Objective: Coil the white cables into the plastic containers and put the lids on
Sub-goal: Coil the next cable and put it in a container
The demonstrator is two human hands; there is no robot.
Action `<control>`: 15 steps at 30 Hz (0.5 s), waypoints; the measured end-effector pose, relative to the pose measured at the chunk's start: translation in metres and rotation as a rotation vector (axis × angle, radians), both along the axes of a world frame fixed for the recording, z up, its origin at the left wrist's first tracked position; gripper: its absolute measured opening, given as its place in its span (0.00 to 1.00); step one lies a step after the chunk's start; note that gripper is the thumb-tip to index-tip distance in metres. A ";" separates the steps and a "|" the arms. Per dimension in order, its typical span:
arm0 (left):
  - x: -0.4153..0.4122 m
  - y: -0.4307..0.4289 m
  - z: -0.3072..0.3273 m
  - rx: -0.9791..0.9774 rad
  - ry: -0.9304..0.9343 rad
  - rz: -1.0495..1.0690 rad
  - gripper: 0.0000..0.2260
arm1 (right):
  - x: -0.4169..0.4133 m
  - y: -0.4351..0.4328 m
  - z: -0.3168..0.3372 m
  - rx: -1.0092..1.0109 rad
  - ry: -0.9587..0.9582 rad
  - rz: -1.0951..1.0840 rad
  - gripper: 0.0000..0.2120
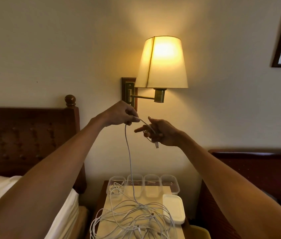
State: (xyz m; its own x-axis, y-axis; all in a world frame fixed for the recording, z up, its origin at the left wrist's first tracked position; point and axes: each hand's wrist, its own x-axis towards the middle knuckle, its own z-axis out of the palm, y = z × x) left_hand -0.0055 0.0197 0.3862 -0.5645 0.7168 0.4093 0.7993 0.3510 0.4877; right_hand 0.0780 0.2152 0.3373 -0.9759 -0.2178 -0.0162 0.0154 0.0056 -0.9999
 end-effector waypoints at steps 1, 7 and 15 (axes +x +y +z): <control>-0.002 0.000 -0.004 0.044 -0.010 0.007 0.07 | 0.002 0.003 0.003 -0.067 0.003 0.016 0.26; -0.005 0.006 -0.039 0.265 -0.178 0.046 0.06 | 0.012 0.009 0.021 -0.328 -0.048 0.191 0.16; 0.001 0.029 -0.039 0.176 -0.488 -0.017 0.10 | 0.018 -0.003 0.074 -0.679 0.193 0.109 0.16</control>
State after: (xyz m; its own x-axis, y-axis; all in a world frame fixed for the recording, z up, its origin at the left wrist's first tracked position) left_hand -0.0042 0.0484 0.3468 -0.7086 0.6714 0.2170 0.4691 0.2186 0.8556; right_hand 0.0959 0.2121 0.4113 -0.9198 -0.2151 0.3282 -0.1273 -0.6276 -0.7681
